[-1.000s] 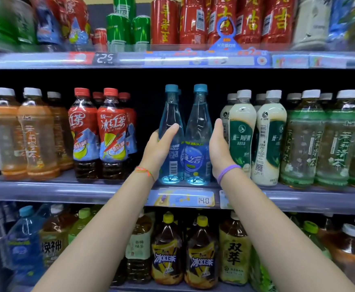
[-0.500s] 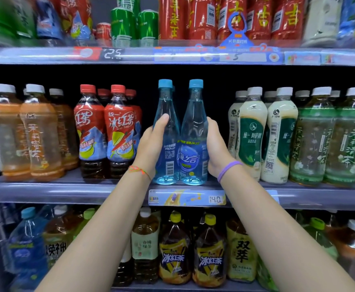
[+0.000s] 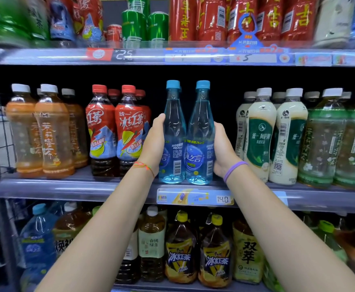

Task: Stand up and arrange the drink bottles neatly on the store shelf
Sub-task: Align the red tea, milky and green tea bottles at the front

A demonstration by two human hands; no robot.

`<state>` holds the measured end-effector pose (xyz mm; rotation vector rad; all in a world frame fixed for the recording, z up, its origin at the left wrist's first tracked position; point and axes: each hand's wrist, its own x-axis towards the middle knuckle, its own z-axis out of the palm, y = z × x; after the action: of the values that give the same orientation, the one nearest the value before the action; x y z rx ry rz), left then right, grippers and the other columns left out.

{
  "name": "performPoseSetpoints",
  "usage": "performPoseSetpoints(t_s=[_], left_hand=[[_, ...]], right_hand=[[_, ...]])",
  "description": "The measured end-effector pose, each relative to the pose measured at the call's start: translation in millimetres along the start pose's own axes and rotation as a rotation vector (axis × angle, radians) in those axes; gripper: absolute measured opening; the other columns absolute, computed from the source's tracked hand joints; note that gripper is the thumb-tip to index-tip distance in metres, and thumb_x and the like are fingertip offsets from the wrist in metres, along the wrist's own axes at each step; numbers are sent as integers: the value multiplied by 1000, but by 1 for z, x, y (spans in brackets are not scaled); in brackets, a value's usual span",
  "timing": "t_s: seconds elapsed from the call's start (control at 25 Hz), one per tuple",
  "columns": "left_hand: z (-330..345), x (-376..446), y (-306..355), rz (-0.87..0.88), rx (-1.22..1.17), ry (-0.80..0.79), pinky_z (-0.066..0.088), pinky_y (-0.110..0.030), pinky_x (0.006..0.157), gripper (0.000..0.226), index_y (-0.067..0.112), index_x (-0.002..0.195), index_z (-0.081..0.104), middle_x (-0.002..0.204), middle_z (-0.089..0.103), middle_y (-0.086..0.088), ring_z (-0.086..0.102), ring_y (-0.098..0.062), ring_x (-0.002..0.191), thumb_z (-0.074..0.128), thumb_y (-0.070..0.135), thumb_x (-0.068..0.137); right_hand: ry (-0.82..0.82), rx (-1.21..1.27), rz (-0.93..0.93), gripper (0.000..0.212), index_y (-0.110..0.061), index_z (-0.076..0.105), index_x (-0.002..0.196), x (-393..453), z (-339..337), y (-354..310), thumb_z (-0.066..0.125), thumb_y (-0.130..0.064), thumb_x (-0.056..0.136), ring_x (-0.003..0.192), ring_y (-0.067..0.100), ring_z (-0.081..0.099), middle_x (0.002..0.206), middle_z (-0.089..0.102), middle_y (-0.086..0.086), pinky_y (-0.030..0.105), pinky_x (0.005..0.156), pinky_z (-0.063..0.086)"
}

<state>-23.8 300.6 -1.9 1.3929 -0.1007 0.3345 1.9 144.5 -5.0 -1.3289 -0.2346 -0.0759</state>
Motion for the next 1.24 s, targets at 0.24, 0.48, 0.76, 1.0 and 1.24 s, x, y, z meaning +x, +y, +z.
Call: performPoseSetpoints(t_s=[0.24, 0.48, 0.76, 1.0, 1.24], left_hand=[[-1, 4, -1, -34, -25, 17, 40, -50, 108, 97, 39, 134, 56, 139, 58, 3, 54, -24, 127, 50, 92, 53], [21, -53, 9, 879, 464, 237, 20, -31, 120, 65, 9, 151, 33, 157, 30, -8, 25, -19, 146, 51, 36, 94], [99, -74, -11, 1133, 425, 128, 48, -36, 90, 32, 1, 118, 59, 110, 57, -7, 56, -23, 100, 55, 9, 87], [179, -66, -42, 458, 466, 19, 37, -33, 109, 80, 17, 149, 31, 142, 43, -2, 44, -18, 130, 70, 29, 81], [193, -59, -53, 276, 481, 99, 50, -38, 95, 74, 28, 137, 42, 116, 66, 8, 63, -15, 107, 80, 29, 74]], right_hand=[[108, 19, -23, 49, -22, 68, 96, -5, 7, -3, 39, -61, 86, 101, 29, 68, 106, 74, 7, 49, 99, 51], [316, -352, -478, 42, -20, 52, 136, -37, 17, -22, 42, -37, 99, 126, 10, 46, 133, 54, -7, 26, 105, 33], [604, -581, -987, 58, -3, 33, 146, -68, -72, -40, 43, -25, 95, 139, 22, 34, 147, 36, 11, 42, 115, 30], [395, -535, -651, 77, -15, 15, 155, -70, -147, -28, 47, -38, 89, 142, 22, 34, 155, 33, 8, 47, 114, 34], [239, -525, -300, 62, -14, 32, 143, -67, -165, -17, 55, -33, 89, 116, 25, 54, 131, 54, 6, 43, 101, 46]])
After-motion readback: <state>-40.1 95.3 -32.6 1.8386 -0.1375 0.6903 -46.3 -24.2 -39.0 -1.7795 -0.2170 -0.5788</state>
